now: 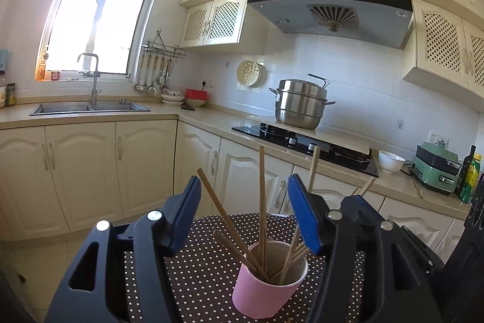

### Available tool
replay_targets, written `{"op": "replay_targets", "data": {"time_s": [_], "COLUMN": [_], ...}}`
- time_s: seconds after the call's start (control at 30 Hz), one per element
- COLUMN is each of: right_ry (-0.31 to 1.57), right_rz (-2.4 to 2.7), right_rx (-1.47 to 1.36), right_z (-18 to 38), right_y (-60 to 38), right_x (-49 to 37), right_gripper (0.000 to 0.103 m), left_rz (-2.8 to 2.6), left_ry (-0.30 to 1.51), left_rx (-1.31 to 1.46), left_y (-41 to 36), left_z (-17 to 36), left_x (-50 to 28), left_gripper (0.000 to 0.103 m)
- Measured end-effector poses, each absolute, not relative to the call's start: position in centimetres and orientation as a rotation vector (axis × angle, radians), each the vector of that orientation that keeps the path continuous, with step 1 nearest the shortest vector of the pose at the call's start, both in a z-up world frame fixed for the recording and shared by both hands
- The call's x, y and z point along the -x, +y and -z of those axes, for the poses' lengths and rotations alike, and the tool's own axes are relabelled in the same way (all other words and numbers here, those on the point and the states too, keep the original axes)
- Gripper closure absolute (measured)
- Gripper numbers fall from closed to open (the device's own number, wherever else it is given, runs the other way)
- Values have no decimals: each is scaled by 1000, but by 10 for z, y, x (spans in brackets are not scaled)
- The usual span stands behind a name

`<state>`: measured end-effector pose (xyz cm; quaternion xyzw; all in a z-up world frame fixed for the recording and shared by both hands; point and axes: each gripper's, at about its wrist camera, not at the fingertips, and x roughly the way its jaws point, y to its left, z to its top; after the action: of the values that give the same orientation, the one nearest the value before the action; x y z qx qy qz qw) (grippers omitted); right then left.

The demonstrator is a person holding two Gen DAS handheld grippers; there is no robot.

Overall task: Organize utensils
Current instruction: 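Lower the held chopstick into the cup and open the right gripper, then move both open tools down toward the last chopstick, knife and spoon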

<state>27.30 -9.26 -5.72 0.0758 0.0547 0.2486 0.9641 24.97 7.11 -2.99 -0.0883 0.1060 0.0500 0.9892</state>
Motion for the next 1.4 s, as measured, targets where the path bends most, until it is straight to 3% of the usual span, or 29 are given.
{"op": "replay_targets", "data": {"time_s": [0.43,0.93,1.0,1.07,1.13,1.4], "right_ry": [209,532,589,620,650,754], "right_rz": [-422,-301,-295,-285,-279,-286], "right_rx": [-120,-146,-178,-194,-212,-242], "right_z": [67,131,142,150,158,177], "right_y": [-118,-149,-154,-158,-161,-161], "right_x": [-224,-199,-200,-200,-199,-200], "right_gripper": [95,95,92,73,58,58], "left_rz": [30,149,159,158,163,142], "left_ry": [387,941,984,1027,1068,1151], "left_rx": [193,122,120,117,115,67], "left_y": [53,14,10,5,1,-11], "left_z": [49,142,152,162,171,204], "left_x": [-217,-247,-253,-258,-265,-282], "left_gripper": [43,44,44,54,56,70]}}
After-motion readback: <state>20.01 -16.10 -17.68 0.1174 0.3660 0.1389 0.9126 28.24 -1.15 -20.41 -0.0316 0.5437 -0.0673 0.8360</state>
